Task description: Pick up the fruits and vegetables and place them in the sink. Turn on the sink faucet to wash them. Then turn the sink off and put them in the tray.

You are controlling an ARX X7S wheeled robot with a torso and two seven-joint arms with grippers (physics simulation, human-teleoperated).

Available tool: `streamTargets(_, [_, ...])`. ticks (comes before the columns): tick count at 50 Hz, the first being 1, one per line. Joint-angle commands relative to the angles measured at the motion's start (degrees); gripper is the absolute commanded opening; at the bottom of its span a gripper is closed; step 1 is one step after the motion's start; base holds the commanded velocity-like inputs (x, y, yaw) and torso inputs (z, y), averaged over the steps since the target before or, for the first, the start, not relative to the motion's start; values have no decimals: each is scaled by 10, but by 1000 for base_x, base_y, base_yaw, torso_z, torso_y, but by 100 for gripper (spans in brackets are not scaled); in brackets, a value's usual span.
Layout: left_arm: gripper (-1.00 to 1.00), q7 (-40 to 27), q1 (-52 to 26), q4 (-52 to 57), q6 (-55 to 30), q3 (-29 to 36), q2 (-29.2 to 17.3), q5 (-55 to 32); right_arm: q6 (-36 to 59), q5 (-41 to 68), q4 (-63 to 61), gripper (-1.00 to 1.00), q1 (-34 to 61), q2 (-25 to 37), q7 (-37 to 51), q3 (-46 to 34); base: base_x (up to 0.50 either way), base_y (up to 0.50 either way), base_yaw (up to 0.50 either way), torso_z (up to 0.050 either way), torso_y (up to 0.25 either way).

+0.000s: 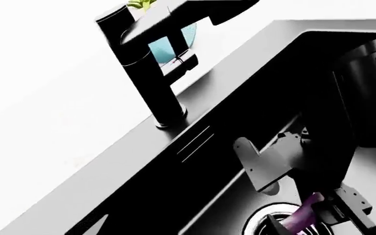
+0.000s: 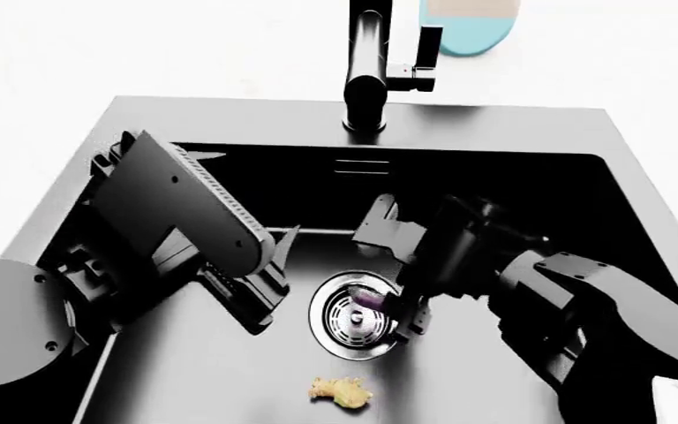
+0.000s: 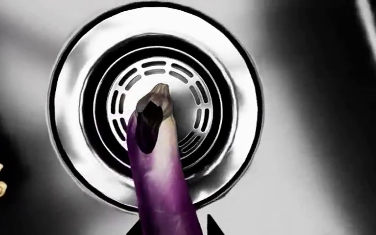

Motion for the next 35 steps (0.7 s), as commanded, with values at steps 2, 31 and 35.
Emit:
streamTargets(2, [100,66,-10,-5,-19,37,11,14,83,34,-148,-100,35,82,65,55,0,0,0,0,0])
streamTargets(31, [100,366,-171,-131,-77,253,85,194,165,56,-252,-100,69,140,144,120,0,0,0,0,0])
streamTargets(35, [100,431,-184,-162,-47,279,90,219,189,61,-275,-100,77,153,156,130,0,0,0,0,0])
